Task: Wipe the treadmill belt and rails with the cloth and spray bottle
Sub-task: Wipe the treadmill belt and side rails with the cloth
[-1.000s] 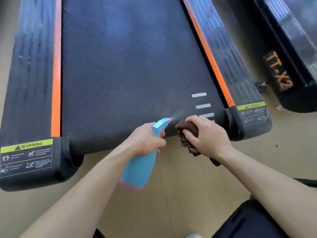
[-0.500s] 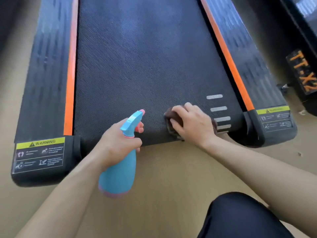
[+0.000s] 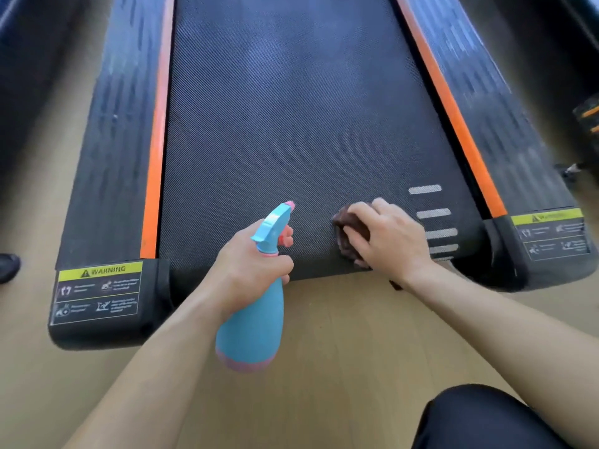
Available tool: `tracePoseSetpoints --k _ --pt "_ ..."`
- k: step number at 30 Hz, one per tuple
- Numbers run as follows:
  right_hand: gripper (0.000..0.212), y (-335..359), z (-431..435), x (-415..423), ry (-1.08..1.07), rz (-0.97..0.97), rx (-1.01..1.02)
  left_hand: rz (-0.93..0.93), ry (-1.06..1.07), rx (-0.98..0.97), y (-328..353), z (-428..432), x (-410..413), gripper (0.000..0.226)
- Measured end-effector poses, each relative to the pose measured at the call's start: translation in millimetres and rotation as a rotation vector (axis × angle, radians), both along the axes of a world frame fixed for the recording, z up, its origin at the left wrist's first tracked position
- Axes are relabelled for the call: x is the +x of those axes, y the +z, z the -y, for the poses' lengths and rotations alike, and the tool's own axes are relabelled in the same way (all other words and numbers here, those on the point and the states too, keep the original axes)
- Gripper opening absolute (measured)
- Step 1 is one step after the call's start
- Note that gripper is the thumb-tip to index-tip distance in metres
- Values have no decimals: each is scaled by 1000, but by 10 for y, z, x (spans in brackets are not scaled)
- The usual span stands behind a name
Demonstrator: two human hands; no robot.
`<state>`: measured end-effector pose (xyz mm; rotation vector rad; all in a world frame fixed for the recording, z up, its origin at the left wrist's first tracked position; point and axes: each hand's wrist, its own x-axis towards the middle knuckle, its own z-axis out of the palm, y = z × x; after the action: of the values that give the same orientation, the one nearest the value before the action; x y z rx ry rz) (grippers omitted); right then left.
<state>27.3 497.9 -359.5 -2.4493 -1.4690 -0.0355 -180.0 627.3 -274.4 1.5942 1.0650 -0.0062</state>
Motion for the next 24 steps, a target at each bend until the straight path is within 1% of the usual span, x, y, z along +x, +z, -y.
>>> tracePoseSetpoints --k 2,3,5,7,9,11,13,15,18,21,24 --pt "32 2 42 65 61 24 -17 -2 9 -9 5 -11 -6 55" --pt "32 0 -48 164 57 46 -30 1 10 -6 -2 -23 -7 55" --pt "29 -20 -401 398 -36 44 -23 23 21 0 -4 -46 -2 53" --pt "29 13 -748 559 -181 -44 -21 58 46 11 -2 -77 -13 56" --pt "30 25 -835 498 -227 -56 2 71 86 18 -5 -122 -49 57" --pt "27 -5 -628 234 -98 6 18 68 91 25 -11 -144 -123 58" --pt "26 -36 -312 -110 55 34 40 60 78 29 -9 -153 -210 65" --pt "30 -46 -204 -252 91 42 43 47 92 19 -18 -178 -296 64" --pt "35 -47 -372 -260 102 60 22 4 106 26 -22 -250 -400 52" --pt "31 -46 -752 -313 165 50 44 -3 144 35 -33 -321 -408 50" --pt "30 -44 -1171 -388 187 17 9 -22 136 50 -60 -335 -329 47"
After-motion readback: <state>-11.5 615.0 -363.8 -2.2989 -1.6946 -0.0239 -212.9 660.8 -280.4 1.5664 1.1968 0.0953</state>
